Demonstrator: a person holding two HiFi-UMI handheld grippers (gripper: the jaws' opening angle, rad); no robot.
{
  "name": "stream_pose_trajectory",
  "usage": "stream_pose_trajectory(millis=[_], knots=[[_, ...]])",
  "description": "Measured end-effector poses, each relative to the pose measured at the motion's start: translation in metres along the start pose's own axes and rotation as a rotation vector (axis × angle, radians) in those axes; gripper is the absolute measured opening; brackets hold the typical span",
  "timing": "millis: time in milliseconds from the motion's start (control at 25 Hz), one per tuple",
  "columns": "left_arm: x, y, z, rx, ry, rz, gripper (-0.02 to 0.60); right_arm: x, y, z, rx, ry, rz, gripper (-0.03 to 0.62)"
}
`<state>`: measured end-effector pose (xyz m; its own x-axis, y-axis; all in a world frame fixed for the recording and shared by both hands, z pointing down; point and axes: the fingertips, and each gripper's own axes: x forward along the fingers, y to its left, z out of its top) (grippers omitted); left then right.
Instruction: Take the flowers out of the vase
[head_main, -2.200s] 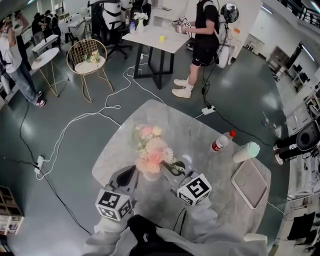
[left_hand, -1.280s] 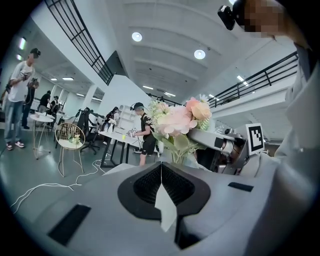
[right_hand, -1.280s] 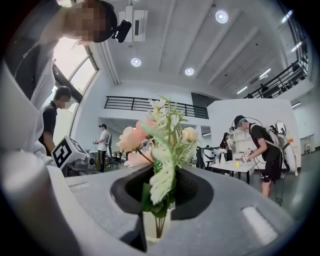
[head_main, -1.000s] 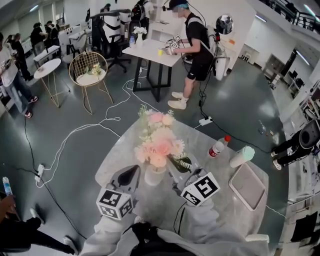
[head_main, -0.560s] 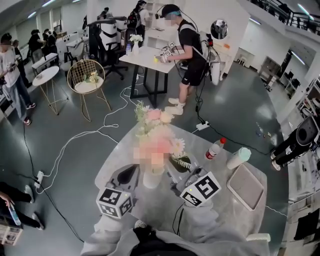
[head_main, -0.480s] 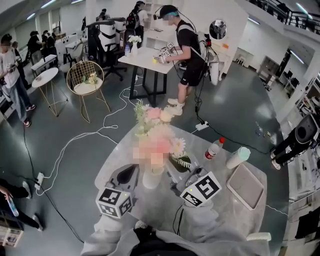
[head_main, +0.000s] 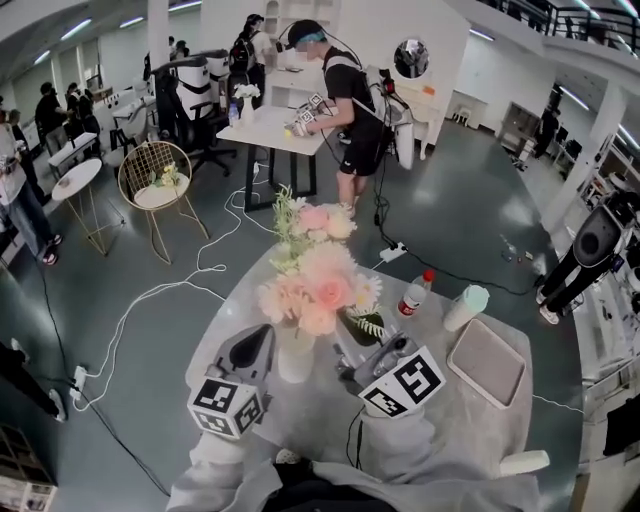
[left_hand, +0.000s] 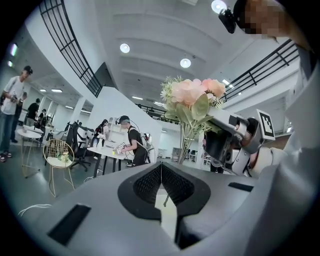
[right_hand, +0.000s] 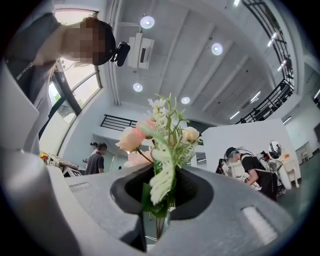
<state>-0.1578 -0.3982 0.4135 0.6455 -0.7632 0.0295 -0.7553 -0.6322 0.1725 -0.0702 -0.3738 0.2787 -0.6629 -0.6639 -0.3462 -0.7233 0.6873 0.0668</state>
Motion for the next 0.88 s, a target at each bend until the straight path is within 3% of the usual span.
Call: stream_pose_trajectory(millis=[280,480,880], knots=[[0.017,-0.022,0.011,-0.008,-0.024,-0.067,0.003,-0.024,-0.014,0.029,-0.023,-0.055,-0.067,0.074],[0.050,-0.070,0.016,-0.002,-0.034,-0.145,0.003,-0.070,-0.045,0.060,-0.033,-0.104,-0.121,0.074],[0.094,-0.119,0.004,-0.015,-0.008,-0.345,0.003,-0.118,-0.078,0.065,-0.105,-0.067,-0.314,0.074]])
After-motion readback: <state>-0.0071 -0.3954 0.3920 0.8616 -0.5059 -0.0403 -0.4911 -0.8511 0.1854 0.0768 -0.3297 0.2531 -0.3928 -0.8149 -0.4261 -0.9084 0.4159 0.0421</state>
